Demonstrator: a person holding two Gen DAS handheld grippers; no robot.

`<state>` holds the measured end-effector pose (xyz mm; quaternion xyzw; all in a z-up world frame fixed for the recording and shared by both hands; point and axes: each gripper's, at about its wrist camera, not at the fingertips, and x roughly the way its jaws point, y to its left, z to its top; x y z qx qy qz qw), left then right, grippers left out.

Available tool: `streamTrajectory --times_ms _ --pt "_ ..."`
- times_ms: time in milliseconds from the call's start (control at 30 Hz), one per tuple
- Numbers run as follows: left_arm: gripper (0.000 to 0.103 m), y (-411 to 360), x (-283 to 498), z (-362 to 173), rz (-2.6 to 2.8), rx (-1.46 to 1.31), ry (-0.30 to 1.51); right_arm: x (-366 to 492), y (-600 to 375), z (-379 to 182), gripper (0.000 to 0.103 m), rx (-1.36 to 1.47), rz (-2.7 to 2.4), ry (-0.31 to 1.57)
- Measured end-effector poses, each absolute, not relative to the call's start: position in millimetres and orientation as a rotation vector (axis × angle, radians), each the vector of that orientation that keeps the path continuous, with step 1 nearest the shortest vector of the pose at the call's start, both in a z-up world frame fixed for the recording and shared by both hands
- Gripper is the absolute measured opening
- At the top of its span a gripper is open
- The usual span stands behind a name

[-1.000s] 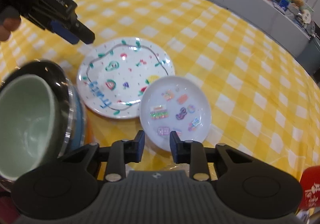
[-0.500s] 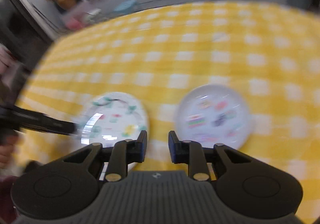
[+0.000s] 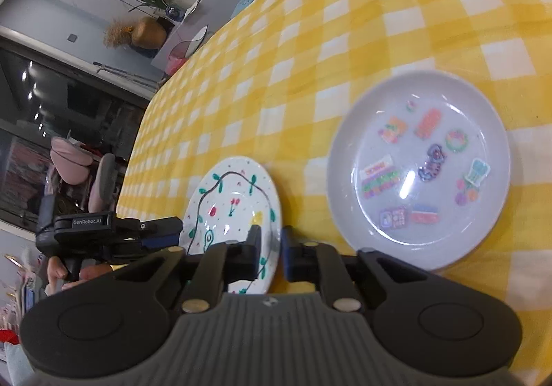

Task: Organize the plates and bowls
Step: 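Move both grippers over the white painted plate, then close both grippers on the rim of the white painted plate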

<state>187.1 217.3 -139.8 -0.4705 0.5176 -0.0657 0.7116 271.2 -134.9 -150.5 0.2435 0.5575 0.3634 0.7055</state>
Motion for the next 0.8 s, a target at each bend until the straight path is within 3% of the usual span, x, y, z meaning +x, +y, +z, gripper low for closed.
streamTrajectory --times_ms 100,167,200,800 --pt "0.026 221.0 185.8 -145.0 -0.135 -1.095 1.127 270.9 -140.7 -157.4 0.004 0.592 0.803 1.246" --pt "0.011 219.7 186.5 -144.1 -0.131 -1.069 1.131 268.1 -147.4 -158.0 0.003 0.617 0.802 1.246" --pt "0.009 218.2 186.5 -143.6 -0.125 -1.05 1.135 266.8 -148.7 -157.8 0.003 0.619 0.803 1.239" --pt "0.009 187.2 215.5 -114.0 -0.243 -0.957 1.107 255.7 -200.4 -130.1 0.002 0.791 0.676 1.211"
